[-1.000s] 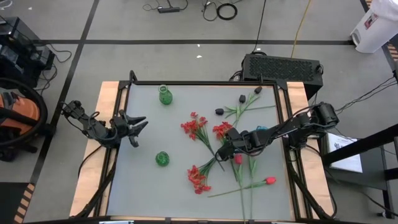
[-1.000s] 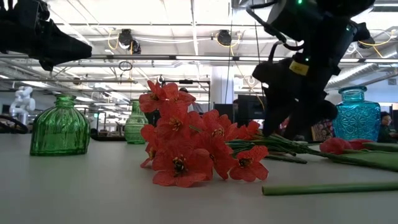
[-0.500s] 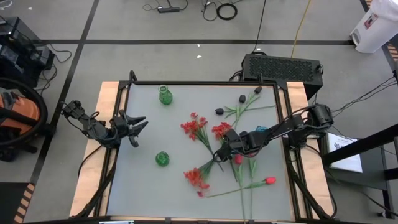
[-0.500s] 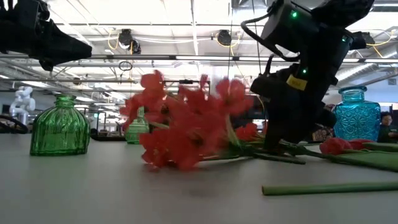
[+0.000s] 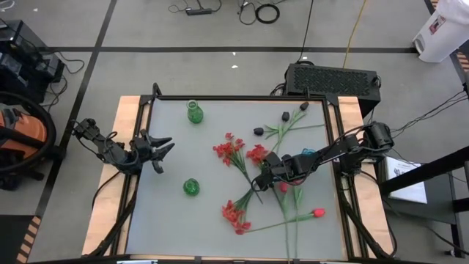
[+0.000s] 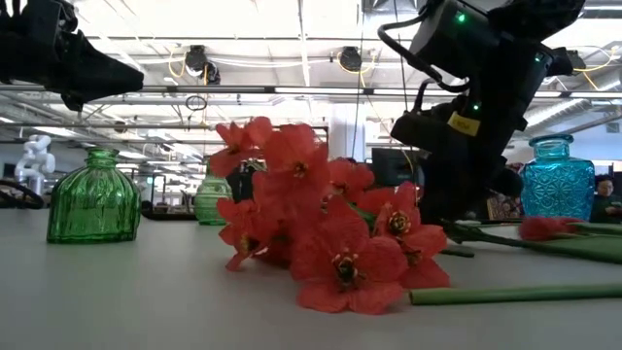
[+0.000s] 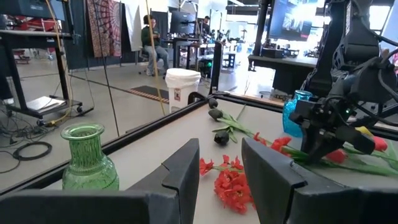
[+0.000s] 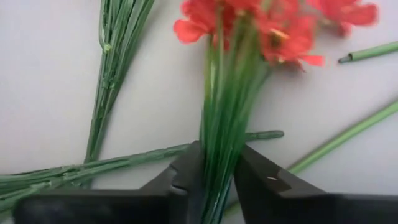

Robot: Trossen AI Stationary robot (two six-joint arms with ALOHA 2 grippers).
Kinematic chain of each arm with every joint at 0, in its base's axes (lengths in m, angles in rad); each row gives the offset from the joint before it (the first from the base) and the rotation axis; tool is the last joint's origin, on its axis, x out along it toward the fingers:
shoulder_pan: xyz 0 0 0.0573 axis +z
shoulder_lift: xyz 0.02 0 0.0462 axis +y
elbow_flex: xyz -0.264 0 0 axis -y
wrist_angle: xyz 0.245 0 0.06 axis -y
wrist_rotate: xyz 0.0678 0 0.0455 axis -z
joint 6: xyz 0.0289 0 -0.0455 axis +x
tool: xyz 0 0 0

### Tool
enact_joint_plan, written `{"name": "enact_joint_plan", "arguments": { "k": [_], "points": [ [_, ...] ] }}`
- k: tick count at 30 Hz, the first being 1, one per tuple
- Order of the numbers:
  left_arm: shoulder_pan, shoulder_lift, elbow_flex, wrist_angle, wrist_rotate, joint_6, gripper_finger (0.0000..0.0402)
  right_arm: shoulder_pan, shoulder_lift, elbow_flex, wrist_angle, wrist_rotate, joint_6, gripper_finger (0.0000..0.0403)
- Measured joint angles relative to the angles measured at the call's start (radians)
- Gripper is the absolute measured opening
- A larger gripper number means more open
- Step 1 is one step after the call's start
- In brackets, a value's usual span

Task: Sort flowers into vase by color
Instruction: Put the left orange flowers into the top green vase

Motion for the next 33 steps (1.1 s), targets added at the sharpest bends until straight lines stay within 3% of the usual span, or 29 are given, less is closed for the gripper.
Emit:
{"name": "enact_joint_plan", "arguments": {
  "k": [8,19,26,33],
  "points": [
    [0.0,0.0,0.0,0.0,0.0,0.0,0.0128,-0.004,-0.006,0.042,-0.006,0.005,-0.071,0.0009],
    [0.0,0.0,0.0,0.0,0.0,-0.001,0.0128,-0.004,-0.006,0.217,-0.063,0.01,-0.24,0.0011],
    [0.0,0.0,0.0,0.001,0.014,-0.001,0.0128,-0.004,-0.006,0.366,-0.129,0.148,-0.376,0.0009],
    [0.0,0.0,0.0,0.004,0.092,-0.002,0.0128,-0.004,-0.007,0.448,-0.06,0.307,-0.58,0.0009]
  ]
}}
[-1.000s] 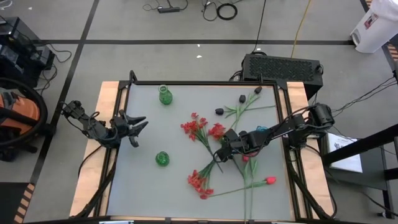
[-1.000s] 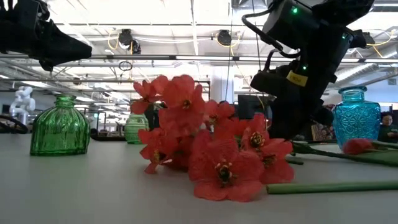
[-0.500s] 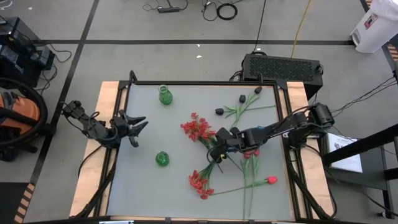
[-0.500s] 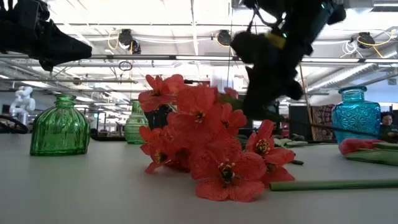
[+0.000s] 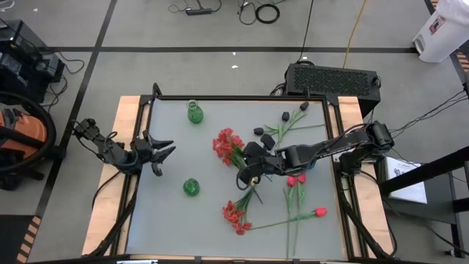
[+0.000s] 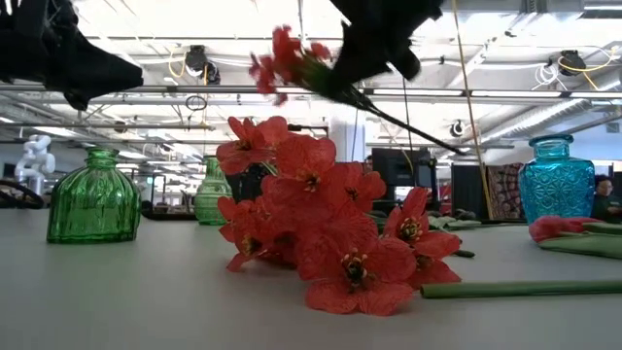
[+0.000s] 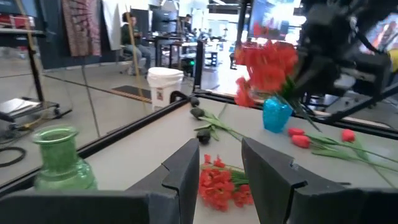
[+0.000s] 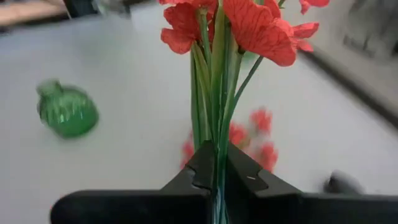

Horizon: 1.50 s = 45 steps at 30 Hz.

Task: Sort flowers into vase by color
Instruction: Put the left orange flowers into the top green vase

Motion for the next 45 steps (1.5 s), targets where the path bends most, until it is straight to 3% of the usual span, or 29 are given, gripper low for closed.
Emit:
{"name": "enact_joint_plan", "arguments": {
  "k": [6,15,21,25,30,40,45],
  "points": [
    [0.0,0.0,0.0,0.01,0.045,0.001,0.0128,0.0,-0.003,0.001,0.222,-0.003,-0.223,0.0009],
    [0.0,0.0,0.0,0.092,0.201,0.001,0.0128,-0.02,0.002,0.001,0.473,-0.169,-0.416,0.0009],
    [0.0,0.027,0.0,0.163,0.22,0.006,0.0128,-0.051,0.013,0.001,0.603,-0.292,-0.468,0.0009],
    [0.0,0.102,0.0,0.234,0.239,0.01,0.0128,-0.063,0.027,0.001,0.66,-0.368,-0.482,0.0009],
    [0.0,0.243,0.0,0.391,0.292,0.037,0.0136,-0.066,0.048,0.0,0.659,-0.39,-0.48,0.0009],
    [0.08,0.56,0.0,0.759,0.31,0.029,0.0242,-0.037,0.07,0.0,0.667,-0.441,-0.479,0.0009],
    [0.131,0.69,0.0,0.947,0.437,0.029,0.0253,-0.017,0.069,0.0,0.676,-0.437,-0.481,0.0009]
  ]
}}
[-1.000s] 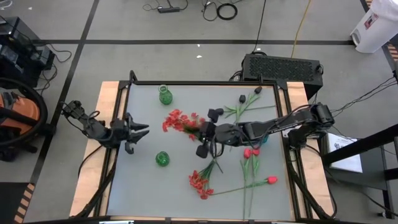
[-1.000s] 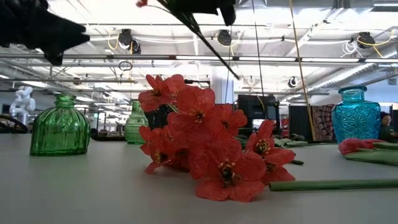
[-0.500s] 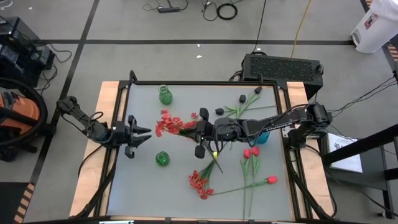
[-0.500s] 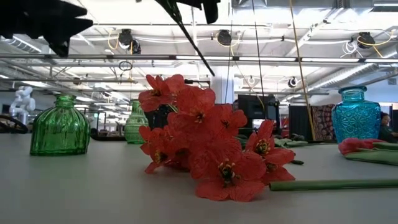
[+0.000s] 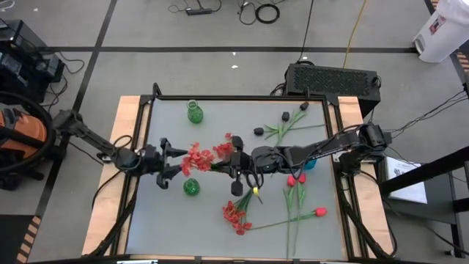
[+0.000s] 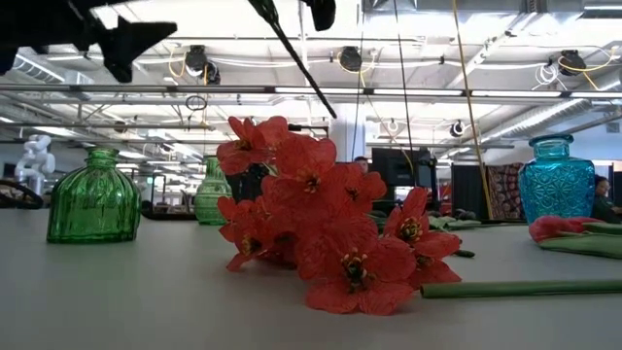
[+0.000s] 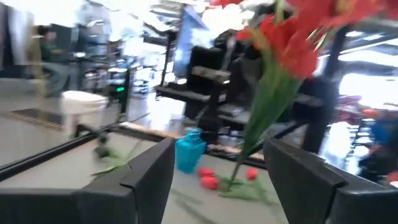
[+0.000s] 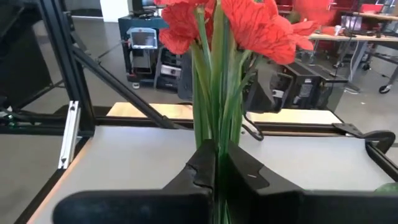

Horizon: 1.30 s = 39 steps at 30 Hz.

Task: Sort flowers into vase by color
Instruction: Put the left orange flowers into the top green vase

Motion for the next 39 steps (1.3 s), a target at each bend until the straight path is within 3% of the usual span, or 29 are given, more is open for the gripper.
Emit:
{"name": "enact_joint_plan", "arguments": {
  "k": [7,19,39],
  "points": [
    [0.052,0.177,0.085,0.063,0.144,0.006,0.0254,0.0,0.0,0.0,0.02,0.003,-0.006,0.0009],
    [0.107,0.421,0.266,0.057,0.15,0.061,0.0254,0.0,0.0,0.0,0.019,0.003,0.0,0.0009],
    [0.119,0.455,0.333,0.063,0.149,0.112,0.0254,0.021,0.0,0.0,-0.041,0.007,0.015,0.0009]
  ]
}}
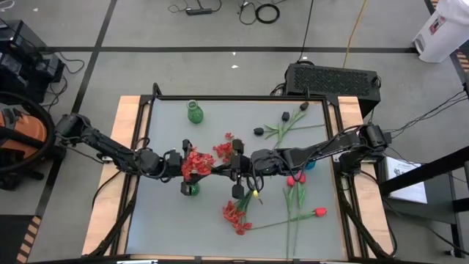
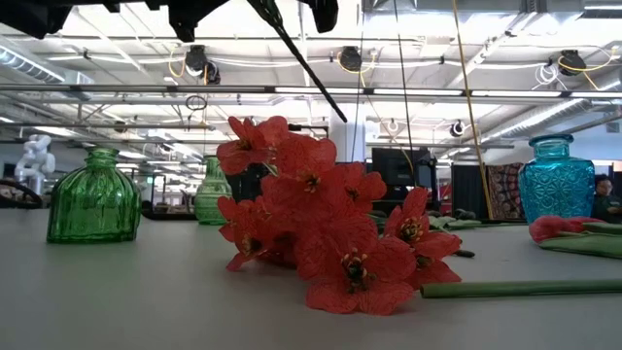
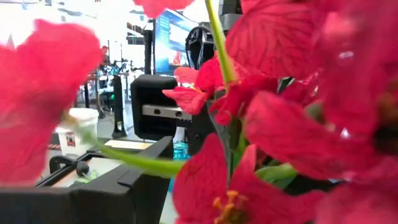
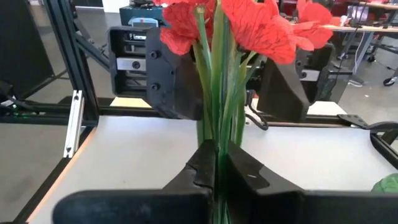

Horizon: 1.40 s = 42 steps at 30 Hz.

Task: Sort flowers into vase by color
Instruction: Put the left orange flowers into the top green vase

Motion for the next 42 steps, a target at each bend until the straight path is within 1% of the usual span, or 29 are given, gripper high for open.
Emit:
{"name": "enact_joint_plan", "arguments": {
  "k": [5,9,21,24,28,29,36,42],
  "points": [
    [0.002,0.0,0.0,0.003,-0.001,0.0,0.025,0.0,0.0,0.0,0.0,0.0,0.0,0.0009],
    [0.01,0.0,0.0,0.003,-0.001,-0.001,0.0225,0.0,0.0,0.0,0.0,0.002,0.004,0.0009],
    [0.01,0.0,0.0,0.003,0.0,0.001,0.0103,-0.001,0.0,0.0,-0.001,0.007,0.016,0.001],
    [0.01,0.0,0.0,0.003,0.0,0.001,0.0068,-0.002,0.0,0.0,-0.001,0.008,0.016,0.0023],
    [0.009,0.0,0.0,0.001,0.002,0.033,0.0018,-0.002,0.0,0.0,-0.003,0.005,0.012,0.0056],
    [0.01,0.0,0.0,0.001,0.006,0.045,0.0012,-0.001,0.0,0.0,-0.004,0.004,0.008,0.0065],
    [0.01,0.0,0.0,-0.001,0.018,0.052,0.0015,0.006,0.0,0.0,-0.009,-0.003,-0.009,0.0124],
    [0.01,-0.002,0.0,-0.01,0.017,0.08,0.0015,0.007,-0.002,0.0,-0.028,0.003,-0.012,0.0153]
  ]
}}
